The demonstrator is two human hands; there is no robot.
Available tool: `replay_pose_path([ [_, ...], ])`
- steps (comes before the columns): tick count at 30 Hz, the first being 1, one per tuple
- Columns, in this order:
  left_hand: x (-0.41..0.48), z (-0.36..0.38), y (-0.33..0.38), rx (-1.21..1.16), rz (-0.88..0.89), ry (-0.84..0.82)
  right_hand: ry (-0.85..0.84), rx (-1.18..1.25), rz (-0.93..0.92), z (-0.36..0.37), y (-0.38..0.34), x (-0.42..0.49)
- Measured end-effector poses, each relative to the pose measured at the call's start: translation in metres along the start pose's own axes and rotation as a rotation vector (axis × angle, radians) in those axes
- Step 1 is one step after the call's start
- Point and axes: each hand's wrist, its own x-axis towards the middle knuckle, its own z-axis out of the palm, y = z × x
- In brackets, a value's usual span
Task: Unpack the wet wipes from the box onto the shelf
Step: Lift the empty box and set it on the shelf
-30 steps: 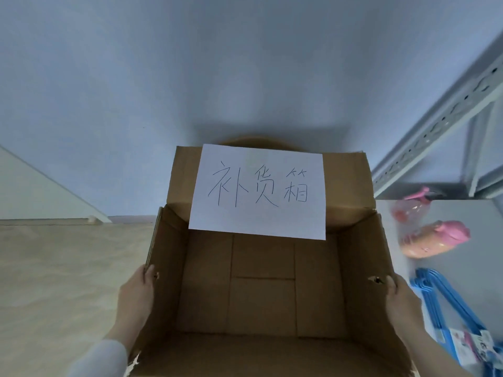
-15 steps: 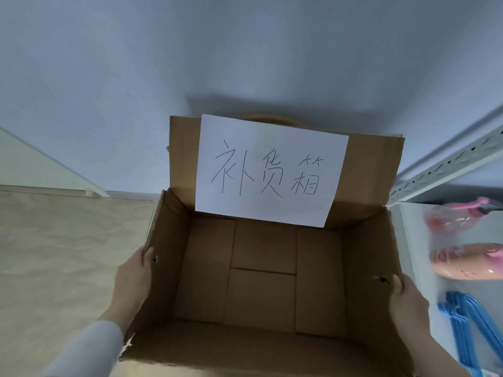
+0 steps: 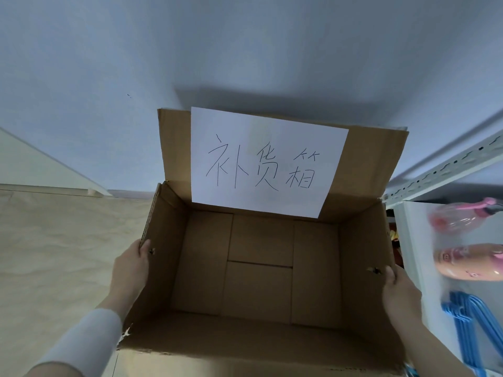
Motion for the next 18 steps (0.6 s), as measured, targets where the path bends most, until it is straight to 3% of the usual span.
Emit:
replay_pose_path([
  [18,0.011,0.001,0.003,0.016,-0.015,-0.028,-0.041,0.084,-0.025,0.001,-0.006,0.006],
])
